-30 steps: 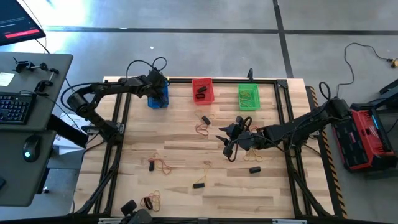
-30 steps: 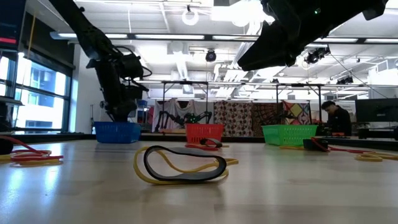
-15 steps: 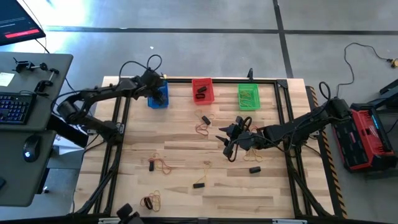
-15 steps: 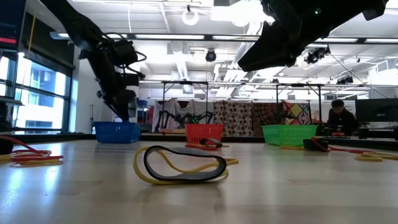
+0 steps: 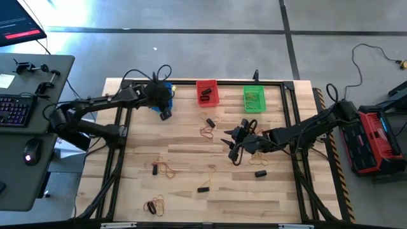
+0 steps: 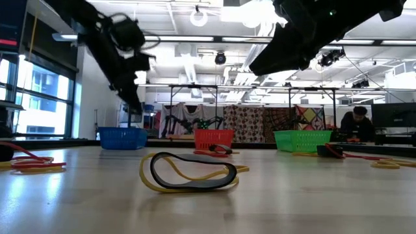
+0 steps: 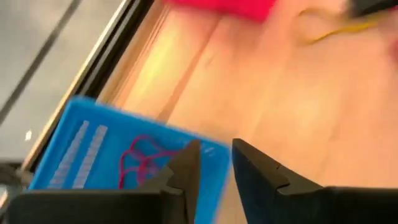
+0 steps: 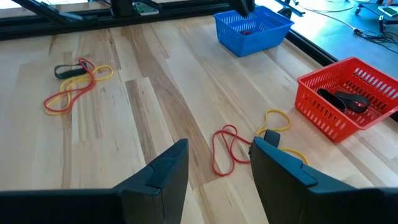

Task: Sort rubber bands into baskets
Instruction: Put the yellow rubber band into the green bin

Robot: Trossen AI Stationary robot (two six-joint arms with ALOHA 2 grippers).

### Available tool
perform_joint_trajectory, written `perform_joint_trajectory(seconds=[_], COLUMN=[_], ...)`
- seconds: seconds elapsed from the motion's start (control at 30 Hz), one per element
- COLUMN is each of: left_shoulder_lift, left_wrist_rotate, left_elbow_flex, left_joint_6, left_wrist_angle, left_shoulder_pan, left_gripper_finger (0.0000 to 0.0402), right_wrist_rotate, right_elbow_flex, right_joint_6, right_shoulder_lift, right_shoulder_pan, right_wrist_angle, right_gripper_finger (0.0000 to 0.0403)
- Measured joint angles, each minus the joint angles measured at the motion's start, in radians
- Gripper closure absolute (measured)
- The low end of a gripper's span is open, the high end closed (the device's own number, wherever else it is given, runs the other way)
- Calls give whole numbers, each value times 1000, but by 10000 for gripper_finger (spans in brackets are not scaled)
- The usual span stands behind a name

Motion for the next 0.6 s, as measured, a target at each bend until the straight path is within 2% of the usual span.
perform_joint_trajectory(seconds=[0.17, 0.33, 0.6], left_shoulder_lift=[-114, -204, -238], left_wrist_rotate=[67, 99, 103], left_elbow_flex=[0, 0, 0], left_joint_6=[-17, -97, -293], left_wrist_angle=[-59, -163, -306], left_shoulder_pan=[-132, -281, -574], left_gripper_finger=[345, 353, 356], right_wrist_rotate=[0, 0, 0], right_elbow_flex=[0, 0, 0], right_joint_6=[4, 8, 0], right_shoulder_lift=[0, 0, 0], right_shoulder_pan=[0, 0, 0], right_wrist_angle=[-21, -22, -22], right_gripper_finger=[242, 242, 242])
